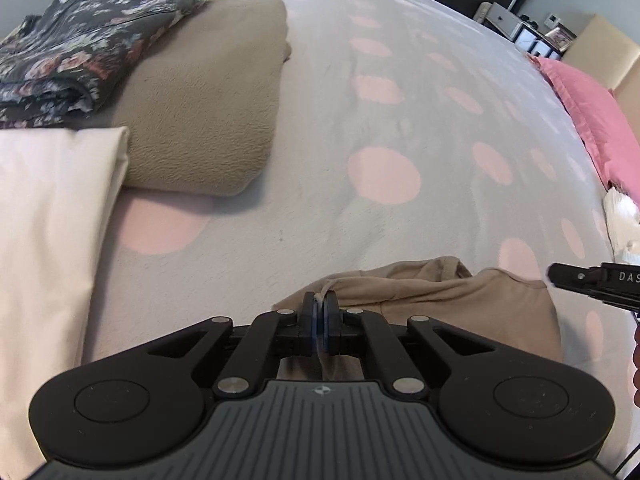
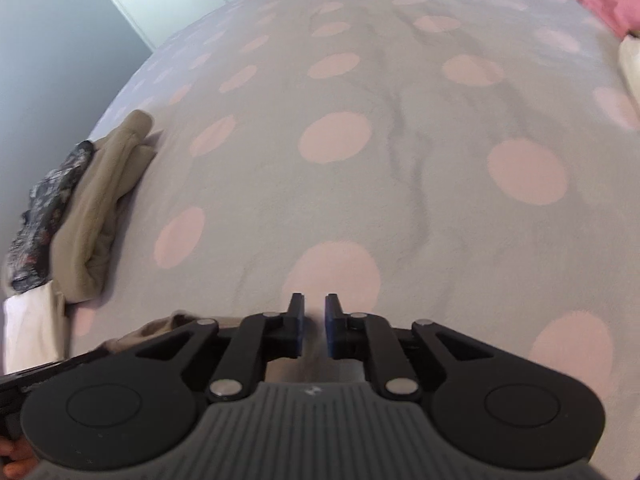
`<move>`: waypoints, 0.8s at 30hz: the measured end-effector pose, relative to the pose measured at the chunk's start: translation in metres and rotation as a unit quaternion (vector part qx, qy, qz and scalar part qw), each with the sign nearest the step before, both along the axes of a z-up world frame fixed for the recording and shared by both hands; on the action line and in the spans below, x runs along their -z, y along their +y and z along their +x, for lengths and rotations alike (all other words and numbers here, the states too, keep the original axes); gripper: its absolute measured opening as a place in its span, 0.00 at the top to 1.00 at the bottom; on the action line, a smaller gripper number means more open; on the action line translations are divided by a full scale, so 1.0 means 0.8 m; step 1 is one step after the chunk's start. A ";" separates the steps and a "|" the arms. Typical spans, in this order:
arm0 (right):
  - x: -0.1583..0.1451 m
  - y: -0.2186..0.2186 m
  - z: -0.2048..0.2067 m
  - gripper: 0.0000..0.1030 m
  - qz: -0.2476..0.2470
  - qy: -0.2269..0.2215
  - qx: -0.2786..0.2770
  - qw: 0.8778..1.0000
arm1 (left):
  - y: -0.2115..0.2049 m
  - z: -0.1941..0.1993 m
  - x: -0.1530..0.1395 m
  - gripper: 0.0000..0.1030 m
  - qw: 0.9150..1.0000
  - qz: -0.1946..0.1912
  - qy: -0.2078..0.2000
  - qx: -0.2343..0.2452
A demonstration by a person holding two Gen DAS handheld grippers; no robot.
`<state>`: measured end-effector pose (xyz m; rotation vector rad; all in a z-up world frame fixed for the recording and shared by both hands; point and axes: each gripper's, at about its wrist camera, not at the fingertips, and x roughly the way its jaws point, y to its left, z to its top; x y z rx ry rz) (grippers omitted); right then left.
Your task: Fold clothes
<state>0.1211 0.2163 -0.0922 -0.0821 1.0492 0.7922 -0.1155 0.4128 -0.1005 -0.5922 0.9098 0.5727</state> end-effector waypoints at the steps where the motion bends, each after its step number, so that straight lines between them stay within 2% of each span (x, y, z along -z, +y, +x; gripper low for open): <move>1: -0.004 -0.002 -0.001 0.79 0.000 -0.008 0.002 1.000 | 0.002 -0.004 -0.002 0.92 1.000 0.002 -0.001 -0.008; 3: -0.011 -0.008 -0.002 0.79 0.003 -0.019 0.003 1.000 | 0.004 -0.013 -0.009 0.92 1.000 0.005 -0.005 -0.023; 7: -0.023 -0.021 -0.019 0.79 0.018 -0.002 -0.023 1.000 | -0.006 -0.028 -0.024 0.92 1.000 0.006 -0.020 -0.020; 11: -0.029 -0.027 -0.057 0.79 0.000 -0.004 -0.069 0.998 | -0.048 -0.034 -0.038 0.92 0.999 0.007 -0.022 0.047; 15: -0.025 -0.034 -0.099 0.79 -0.018 0.000 -0.113 0.993 | -0.093 -0.041 -0.038 0.92 0.994 0.006 -0.019 0.111; 17: -0.016 -0.040 -0.117 0.79 -0.026 0.016 -0.135 0.990 | -0.112 -0.043 -0.030 0.92 0.991 0.014 -0.005 0.135; 19: -0.006 -0.046 -0.135 0.79 -0.040 0.012 -0.154 0.987 | -0.126 -0.043 -0.018 0.92 0.988 0.022 0.014 0.150; 21: 0.006 -0.049 -0.146 0.80 -0.059 0.000 -0.166 0.984 | -0.131 -0.047 -0.003 0.92 0.988 0.033 0.039 0.147; 24: 0.014 -0.057 -0.146 0.82 -0.066 -0.006 -0.166 0.984 | -0.125 -0.056 0.010 0.96 0.988 0.028 0.053 0.144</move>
